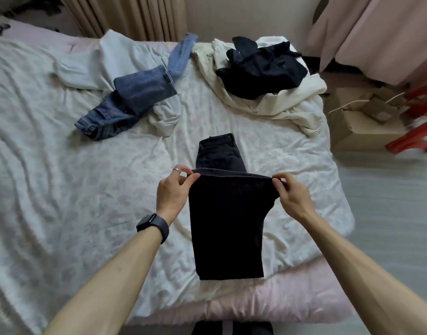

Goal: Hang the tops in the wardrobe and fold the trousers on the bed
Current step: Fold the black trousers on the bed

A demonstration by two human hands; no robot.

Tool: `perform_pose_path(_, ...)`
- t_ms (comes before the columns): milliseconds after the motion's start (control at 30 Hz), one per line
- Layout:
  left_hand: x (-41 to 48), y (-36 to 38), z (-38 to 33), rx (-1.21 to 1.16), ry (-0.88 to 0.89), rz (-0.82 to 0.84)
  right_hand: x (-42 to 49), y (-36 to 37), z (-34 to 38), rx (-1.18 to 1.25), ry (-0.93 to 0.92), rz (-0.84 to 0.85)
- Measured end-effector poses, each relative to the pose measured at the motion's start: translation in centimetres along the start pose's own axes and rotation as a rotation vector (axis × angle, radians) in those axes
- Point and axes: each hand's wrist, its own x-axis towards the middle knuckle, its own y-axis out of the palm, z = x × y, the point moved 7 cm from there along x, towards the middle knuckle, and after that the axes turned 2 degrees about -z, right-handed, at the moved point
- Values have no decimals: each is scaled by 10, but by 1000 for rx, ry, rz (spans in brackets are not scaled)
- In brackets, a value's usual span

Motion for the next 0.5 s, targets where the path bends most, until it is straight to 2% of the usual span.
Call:
perform_pose_path(133, 22, 23, 8, -33, -17, 143, 34, 7, -3, 28, 45, -31)
perform_pose_path(267, 51, 32, 18, 93, -13, 169, 69, 24, -14, 40, 106, -11)
perform_pose_path(500, 122, 77, 62, -82, -274, 150, 143, 72, -38, 44, 138, 2)
